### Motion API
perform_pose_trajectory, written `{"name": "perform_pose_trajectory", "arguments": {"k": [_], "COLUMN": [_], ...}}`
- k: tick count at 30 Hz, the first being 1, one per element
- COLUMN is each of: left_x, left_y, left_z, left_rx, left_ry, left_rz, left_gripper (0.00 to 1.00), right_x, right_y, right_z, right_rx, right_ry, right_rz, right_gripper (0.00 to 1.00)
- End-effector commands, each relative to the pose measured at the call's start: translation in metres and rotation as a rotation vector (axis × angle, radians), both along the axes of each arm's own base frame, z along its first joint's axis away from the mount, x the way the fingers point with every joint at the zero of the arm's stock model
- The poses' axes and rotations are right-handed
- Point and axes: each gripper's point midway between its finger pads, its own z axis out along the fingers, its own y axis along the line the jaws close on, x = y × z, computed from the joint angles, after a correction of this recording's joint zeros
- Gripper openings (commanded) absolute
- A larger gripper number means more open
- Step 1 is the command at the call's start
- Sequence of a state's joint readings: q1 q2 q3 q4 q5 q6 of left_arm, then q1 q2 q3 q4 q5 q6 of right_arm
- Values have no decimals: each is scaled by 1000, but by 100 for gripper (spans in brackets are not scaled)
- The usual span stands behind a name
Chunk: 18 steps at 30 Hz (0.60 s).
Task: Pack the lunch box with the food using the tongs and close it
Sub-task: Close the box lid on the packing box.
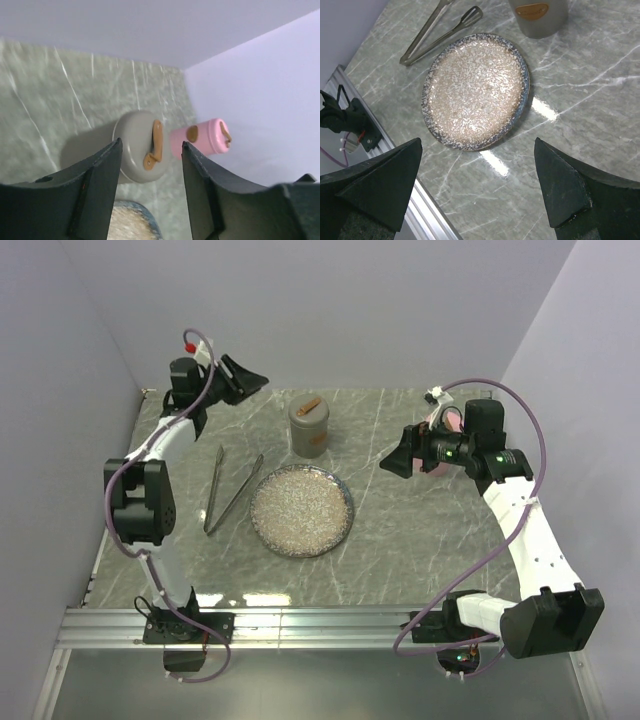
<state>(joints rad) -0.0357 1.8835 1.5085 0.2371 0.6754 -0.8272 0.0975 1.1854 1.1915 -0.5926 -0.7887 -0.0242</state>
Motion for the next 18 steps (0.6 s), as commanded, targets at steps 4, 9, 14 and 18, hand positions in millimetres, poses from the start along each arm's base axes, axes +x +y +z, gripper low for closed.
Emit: {"name": "perform_pose_trajectory", "arguments": {"k": [4, 9, 14, 18], "left_x": [4, 8, 14, 19], "left_y": [-7, -2, -4, -5], "left_z": [-28, -51, -85, -107], "left_rx": [-202, -283, -264, -213], "left_ry": [144, 215, 296, 360], "left_rz": [59, 127, 169, 209], "left_gripper": [61, 69, 69, 69], "right_x": [6, 6, 8, 9], "right_y": [-10, -13, -14, -15], "right_z": [15, 10, 11, 10], "right_rx": [-13, -10, -7, -8], "right_ry": [-65, -51, -50, -47], "right_rz": [-39, -49, -51, -52], "right_gripper": [100, 100, 100, 100]}}
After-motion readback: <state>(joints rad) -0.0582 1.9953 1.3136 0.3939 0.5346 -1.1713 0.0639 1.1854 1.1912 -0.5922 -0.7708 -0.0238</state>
